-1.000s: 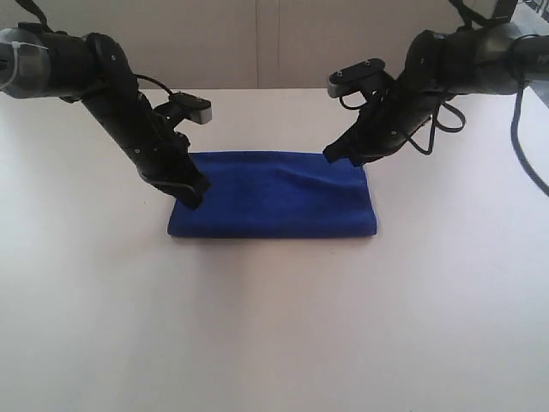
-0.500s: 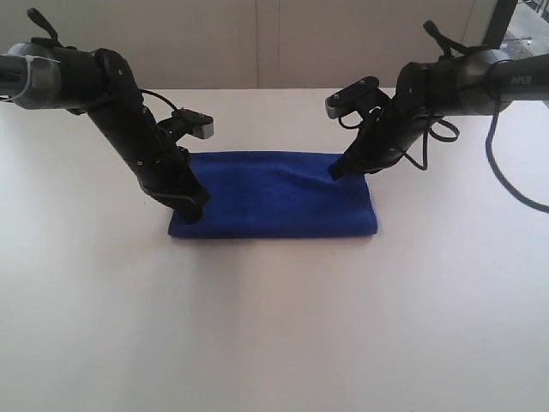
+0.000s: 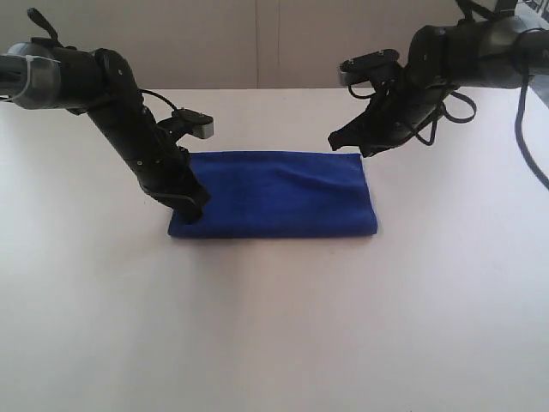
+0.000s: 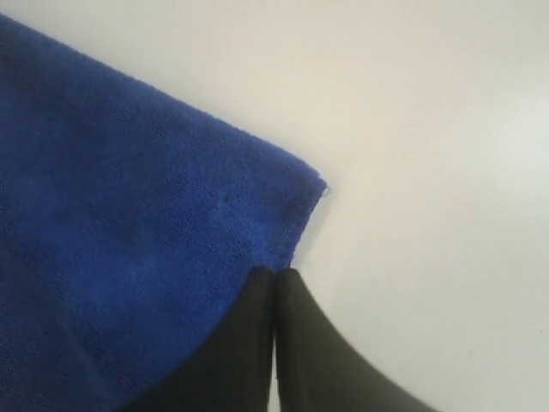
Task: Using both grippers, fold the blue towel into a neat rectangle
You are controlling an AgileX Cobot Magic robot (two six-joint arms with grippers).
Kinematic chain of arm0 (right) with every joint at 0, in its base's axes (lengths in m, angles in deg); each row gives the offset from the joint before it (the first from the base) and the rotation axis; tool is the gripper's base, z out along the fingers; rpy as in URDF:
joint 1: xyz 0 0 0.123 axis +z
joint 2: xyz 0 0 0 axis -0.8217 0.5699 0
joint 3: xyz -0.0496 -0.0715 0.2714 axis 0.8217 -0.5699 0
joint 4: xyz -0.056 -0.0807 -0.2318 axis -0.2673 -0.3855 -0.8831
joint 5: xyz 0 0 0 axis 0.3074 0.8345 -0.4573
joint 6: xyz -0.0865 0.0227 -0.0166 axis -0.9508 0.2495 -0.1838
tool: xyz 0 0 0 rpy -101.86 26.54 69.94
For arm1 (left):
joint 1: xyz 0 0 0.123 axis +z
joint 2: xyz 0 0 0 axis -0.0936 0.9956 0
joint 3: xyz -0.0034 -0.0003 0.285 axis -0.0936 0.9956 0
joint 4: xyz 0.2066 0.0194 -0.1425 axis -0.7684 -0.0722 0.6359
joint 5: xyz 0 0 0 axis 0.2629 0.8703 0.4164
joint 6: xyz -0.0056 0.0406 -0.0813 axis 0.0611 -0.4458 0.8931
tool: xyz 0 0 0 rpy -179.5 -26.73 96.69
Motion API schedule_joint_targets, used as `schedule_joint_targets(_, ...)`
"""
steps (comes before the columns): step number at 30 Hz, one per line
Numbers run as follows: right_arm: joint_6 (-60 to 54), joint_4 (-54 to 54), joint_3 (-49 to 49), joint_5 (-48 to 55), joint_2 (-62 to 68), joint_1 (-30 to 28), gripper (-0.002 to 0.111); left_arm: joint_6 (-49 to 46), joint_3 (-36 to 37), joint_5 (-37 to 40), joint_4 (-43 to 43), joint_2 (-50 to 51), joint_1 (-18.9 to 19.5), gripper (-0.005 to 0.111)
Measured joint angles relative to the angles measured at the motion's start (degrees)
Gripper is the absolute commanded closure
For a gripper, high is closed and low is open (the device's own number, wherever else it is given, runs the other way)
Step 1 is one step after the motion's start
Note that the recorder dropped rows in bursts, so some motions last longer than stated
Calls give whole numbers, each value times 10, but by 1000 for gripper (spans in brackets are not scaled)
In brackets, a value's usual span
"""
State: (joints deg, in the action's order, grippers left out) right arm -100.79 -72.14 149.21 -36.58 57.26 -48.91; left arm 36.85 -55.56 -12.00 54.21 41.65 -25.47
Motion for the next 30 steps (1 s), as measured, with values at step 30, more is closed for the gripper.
schedule_joint_targets(30, 50, 81, 0, -25, 49, -11, 84, 0, 0, -6, 0, 0, 0, 107)
